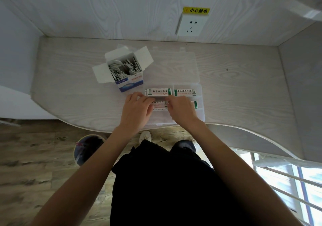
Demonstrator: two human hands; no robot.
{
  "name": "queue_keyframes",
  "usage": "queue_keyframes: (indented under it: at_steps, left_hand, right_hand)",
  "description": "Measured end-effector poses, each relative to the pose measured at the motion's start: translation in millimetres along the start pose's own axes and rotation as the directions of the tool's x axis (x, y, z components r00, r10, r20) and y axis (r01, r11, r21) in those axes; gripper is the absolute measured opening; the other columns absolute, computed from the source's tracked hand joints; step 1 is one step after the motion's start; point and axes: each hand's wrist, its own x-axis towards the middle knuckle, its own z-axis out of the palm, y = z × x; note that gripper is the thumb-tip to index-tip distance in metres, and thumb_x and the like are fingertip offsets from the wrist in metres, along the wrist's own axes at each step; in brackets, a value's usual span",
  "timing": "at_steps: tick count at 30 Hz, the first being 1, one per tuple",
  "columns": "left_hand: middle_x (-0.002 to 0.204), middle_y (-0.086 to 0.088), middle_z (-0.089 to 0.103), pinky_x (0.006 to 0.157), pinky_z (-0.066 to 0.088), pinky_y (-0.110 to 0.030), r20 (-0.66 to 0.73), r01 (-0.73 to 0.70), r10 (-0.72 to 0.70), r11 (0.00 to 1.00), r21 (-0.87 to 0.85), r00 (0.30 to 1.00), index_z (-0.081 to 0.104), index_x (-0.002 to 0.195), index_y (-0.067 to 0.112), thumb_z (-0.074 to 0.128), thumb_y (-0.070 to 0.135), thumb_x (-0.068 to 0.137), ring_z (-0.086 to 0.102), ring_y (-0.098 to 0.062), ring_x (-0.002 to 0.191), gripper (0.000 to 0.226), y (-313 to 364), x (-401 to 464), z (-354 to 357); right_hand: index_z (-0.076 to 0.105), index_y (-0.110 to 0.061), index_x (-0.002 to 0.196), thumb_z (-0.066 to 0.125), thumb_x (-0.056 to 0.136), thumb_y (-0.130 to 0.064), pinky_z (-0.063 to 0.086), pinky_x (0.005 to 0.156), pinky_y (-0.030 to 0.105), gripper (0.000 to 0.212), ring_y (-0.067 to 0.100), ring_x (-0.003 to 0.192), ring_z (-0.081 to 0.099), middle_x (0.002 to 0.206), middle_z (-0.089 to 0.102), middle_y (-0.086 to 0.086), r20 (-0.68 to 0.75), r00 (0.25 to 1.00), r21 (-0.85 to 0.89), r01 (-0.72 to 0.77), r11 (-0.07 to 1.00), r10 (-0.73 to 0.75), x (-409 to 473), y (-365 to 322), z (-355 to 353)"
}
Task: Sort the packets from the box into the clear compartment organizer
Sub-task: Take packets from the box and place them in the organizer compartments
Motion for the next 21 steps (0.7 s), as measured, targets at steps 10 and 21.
queue_keyframes:
  at_steps: [10, 21]
  left_hand:
    - [0.099, -0.002, 0.069, 0.073, 0.048, -0.033, 0.088, 0.007, 0.006, 0.989, -0.146, 0.996, 0.067, 0.105, 0.016, 0.062, 0.023, 0.086, 0.063, -0.021, 0.085, 0.021, -5, -5, -22]
    - [0.137, -0.014, 0.047, 0.105, 0.03, -0.04, -0.085, 0.35, -0.371, 0.916, -0.198, 0.925, 0.044, 0.135, 0.006, 0.078, 0.029, 0.07, 0.041, -0.032, 0.126, 0.077, -82, 19, -85]
  right_hand:
    - [0.063, -0.008, 0.112, 0.045, 0.096, -0.011, 0.054, 0.07, 0.035, 0.024, 0.026, 0.08, 0.066, 0.095, 0.07, 0.01, -0.157, 0.987, 0.005, 0.037, 0.999, -0.036, -14, -2, -17]
    - [0.069, -0.015, 0.098, 0.061, 0.086, -0.025, 0.036, 0.081, 0.034, 0.018, 0.029, 0.097, 0.052, 0.094, 0.069, 0.004, -0.396, 0.849, -0.018, 0.375, 0.927, -0.351, 65, -80, -58]
